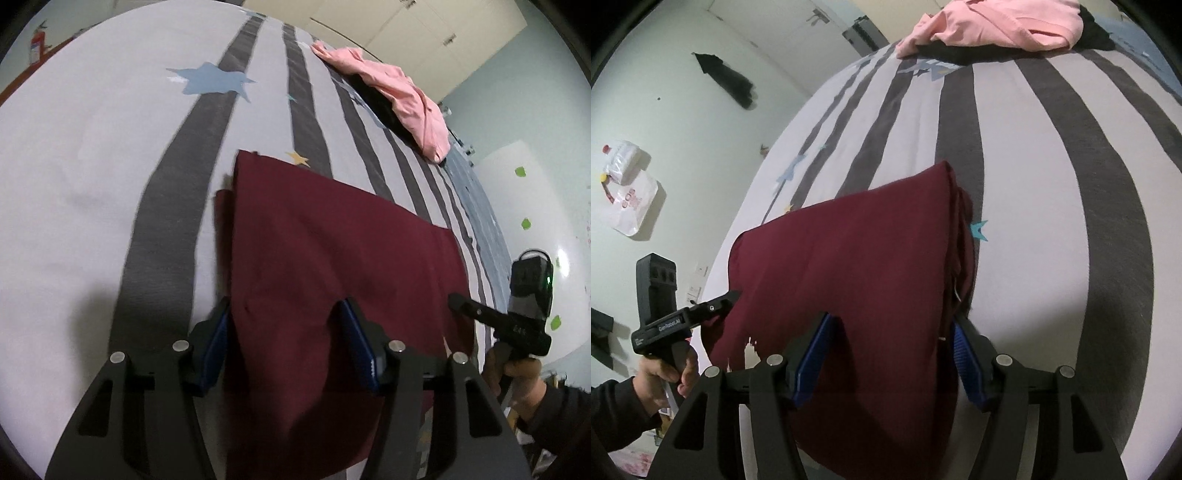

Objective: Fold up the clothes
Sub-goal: 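Grasp the bundle edge with both grippers and fold it over again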

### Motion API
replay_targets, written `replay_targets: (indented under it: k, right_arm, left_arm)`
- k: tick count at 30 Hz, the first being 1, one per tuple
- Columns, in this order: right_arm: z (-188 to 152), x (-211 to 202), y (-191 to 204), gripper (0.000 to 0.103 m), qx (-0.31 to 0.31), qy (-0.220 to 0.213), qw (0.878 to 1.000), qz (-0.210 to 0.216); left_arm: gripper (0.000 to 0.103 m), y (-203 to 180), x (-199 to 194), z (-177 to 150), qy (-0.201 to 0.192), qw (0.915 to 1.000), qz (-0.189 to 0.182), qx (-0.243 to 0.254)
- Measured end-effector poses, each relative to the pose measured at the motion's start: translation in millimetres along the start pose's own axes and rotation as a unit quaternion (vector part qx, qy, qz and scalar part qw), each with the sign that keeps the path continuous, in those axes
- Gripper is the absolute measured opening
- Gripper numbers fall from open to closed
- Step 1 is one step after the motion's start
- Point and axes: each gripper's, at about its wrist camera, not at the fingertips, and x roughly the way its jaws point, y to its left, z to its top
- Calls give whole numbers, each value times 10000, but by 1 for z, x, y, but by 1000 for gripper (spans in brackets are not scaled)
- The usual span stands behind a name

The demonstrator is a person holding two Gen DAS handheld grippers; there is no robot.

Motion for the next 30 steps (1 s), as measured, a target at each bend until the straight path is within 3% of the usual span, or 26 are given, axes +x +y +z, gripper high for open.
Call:
replay_targets:
  k: [4, 8, 10, 14, 22, 30]
  right_arm:
    - [3, 6, 3, 60, 12, 75, 10000, 50]
    - [1, 8, 7, 35, -7, 258, 9996, 150]
    - [0, 10, 10, 29, -55, 271, 9996, 105]
    - [0, 4, 16, 16, 2, 104, 9999, -68]
    - [13, -14, 75, 14, -82, -460, 9985, -280]
    - [80, 55, 157, 14, -44, -772, 9970, -46]
  left_arm:
    - [52, -11, 9, 5, 40, 9998, 47, 180]
    - [34, -15, 3, 2, -30, 9994, -9, 331]
    - [28, -16, -1, 2, -109, 9991, 35, 416]
    - [25, -17, -6, 7, -293, 9982, 83, 520]
    - [24, 8, -54, 52, -771, 9946, 20, 687]
    - [24, 96, -95, 154, -881, 9876, 516, 1191]
